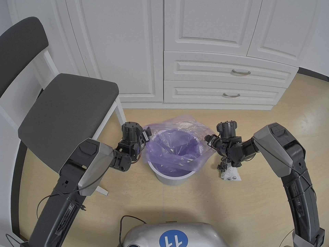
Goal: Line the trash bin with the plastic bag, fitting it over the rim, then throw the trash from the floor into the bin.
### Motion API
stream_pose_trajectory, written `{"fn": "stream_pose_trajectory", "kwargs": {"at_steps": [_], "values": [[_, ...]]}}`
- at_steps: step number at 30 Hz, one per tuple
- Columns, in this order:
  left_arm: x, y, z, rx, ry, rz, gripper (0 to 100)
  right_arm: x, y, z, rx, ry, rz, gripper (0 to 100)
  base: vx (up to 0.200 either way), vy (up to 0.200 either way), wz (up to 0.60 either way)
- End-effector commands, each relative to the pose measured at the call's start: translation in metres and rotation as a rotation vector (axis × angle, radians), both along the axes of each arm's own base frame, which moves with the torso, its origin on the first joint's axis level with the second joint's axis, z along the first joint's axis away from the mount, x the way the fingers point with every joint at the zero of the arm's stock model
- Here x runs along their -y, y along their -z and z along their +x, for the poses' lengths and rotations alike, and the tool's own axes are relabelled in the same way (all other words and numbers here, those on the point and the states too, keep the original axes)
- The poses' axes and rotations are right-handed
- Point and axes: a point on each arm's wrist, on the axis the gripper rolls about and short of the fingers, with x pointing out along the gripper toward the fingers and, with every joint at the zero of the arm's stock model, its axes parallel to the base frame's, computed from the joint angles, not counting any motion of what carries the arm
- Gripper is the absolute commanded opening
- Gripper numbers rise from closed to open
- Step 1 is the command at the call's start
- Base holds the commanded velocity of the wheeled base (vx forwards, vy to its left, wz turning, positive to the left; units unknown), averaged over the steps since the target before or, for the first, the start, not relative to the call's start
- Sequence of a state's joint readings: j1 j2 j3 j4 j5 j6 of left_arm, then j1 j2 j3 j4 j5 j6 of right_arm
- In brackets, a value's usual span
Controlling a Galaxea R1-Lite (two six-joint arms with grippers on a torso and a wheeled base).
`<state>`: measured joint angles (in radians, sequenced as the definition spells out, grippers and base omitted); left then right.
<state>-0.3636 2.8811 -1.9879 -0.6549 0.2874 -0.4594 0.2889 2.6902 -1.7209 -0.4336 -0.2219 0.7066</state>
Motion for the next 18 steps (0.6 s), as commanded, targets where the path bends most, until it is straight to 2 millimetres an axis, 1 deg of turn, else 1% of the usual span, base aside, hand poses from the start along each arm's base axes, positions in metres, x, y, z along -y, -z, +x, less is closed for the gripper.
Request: {"fn": "stream_pose_trajectory", "kwargs": {"at_steps": [1,4,7,8,10,12,13,14,15,17,18], "values": [[0.001,0.014,-0.001,-0.041,0.011,0.012,100,0.001,0.009,0.01,-0.025,0.042,-0.004,100,0.0,0.0,0.0],[0.001,0.014,-0.002,-0.071,0.01,0.022,100,0.011,0.006,0.011,-0.061,0.067,-0.019,100,0.0,0.0,0.0],[0.0,0.01,-0.002,-0.097,0.005,0.024,100,0.017,0.004,0.012,-0.091,0.079,-0.028,100,0.0,0.0,0.0],[0.0,0.003,-0.003,-0.108,0.0,0.011,100,0.019,0.003,0.011,-0.125,0.081,-0.04,100,0.0,0.0,0.0],[-0.001,0.0,-0.006,-0.121,-0.002,0.003,100,0.02,0.003,0.01,-0.152,0.082,-0.047,100,0.0,0.0,0.0],[-0.004,-0.009,-0.014,-0.135,-0.004,-0.007,100,0.02,-0.007,0.007,-0.169,0.082,-0.051,100,0.0,0.0,0.0],[-0.004,-0.009,-0.014,-0.135,-0.004,-0.007,100,0.02,-0.007,0.007,-0.169,0.082,-0.051,100,0.0,0.0,0.0],[-0.005,-0.018,-0.02,-0.134,0.007,-0.019,100,0.018,-0.017,0.005,-0.162,0.077,-0.05,100,0.0,0.0,0.0],[-0.007,-0.022,-0.022,-0.128,0.013,-0.024,100,0.017,-0.02,0.003,-0.16,0.074,-0.049,100,0.0,0.0,0.0],[-0.007,-0.024,-0.023,-0.123,0.019,-0.028,100,0.016,-0.022,0.002,-0.162,0.072,-0.051,100,0.0,0.0,0.0],[-0.009,-0.029,-0.028,-0.117,0.034,-0.028,100,0.015,-0.03,-0.004,-0.165,0.061,-0.059,100,0.0,0.0,0.0]]}}
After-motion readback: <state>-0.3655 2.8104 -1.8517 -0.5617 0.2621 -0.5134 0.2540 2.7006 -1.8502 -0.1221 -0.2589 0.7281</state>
